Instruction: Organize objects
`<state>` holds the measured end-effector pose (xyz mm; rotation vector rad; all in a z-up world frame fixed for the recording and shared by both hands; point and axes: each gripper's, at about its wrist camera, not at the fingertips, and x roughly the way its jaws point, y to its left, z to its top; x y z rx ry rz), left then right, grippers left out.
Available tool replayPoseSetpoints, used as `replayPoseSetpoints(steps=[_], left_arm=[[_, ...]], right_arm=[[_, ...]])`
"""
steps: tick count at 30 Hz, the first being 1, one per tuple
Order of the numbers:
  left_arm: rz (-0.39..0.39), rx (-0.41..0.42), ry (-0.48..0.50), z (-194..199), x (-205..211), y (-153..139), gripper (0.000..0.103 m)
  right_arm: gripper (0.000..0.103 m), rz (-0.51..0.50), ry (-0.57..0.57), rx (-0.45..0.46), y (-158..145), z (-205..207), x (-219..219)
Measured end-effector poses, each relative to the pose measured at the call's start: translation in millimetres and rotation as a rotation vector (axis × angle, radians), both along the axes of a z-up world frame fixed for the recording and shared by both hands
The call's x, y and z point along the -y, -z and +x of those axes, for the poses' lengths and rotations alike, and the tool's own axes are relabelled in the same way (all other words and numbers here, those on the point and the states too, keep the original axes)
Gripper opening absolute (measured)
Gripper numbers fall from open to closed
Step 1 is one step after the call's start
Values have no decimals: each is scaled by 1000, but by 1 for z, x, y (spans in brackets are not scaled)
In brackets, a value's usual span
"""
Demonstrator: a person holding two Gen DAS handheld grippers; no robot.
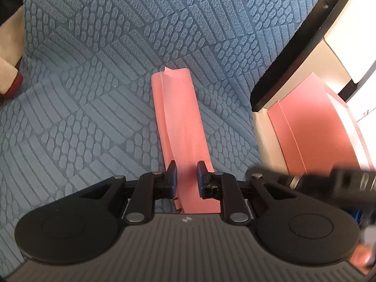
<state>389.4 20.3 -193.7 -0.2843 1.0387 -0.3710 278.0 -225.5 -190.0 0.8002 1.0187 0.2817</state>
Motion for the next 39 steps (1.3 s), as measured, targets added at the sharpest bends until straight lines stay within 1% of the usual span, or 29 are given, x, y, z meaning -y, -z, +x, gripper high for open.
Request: replayPoseSetpoints(steps=[5,10,13,15,18,21,24,26,28,32,33,34,35,38,39], left_arm=[[-24,-19,-14,2,-4,1,21],[-35,-22,-17,4,-2,-1,21],[-37,-22,-18,5,-2,-1,21],[-32,-17,-32,2,-7,-7,21],[-8,34,-45,1,-10,-22,21],[-39,72,-50,-1,-17,-35,21],[-62,107,-28,-5,-18,-43,21],[-66,105,-7,-5,-14,-41,21],[-63,82,8,-3,-10,-33,21],[-23,38,27,1,2,-14,21],[-16,27,30,3,3,-10,21],[-8,19,34,5,5,-6,21],[0,12,39,7,7,-3,21],[8,4,43,9,8,1,21],[13,3,49,10,8,1,21]], right_arm=[[10,-31,-73,9,4,-4,-14],[10,-56,-87,-39,19,-3,-15],[4,-98,-114,-43,21,-2,-21],[4,-109,-127,-38,20,-3,-21],[3,-99,-125,-43,24,-2,-17],[3,-89,-125,-43,25,-2,-14],[3,-81,-119,-46,27,-1,-14],[3,-80,-117,-47,29,0,-14],[3,-95,-128,-43,30,0,-16],[3,-106,-133,-42,29,2,-17],[3,-105,-131,-42,29,2,-17],[7,-102,-128,-45,29,1,-15],[7,-88,-120,-51,29,1,-14],[14,-51,-106,-73,30,-1,-11],[20,-31,-102,-81,29,-4,-10]])
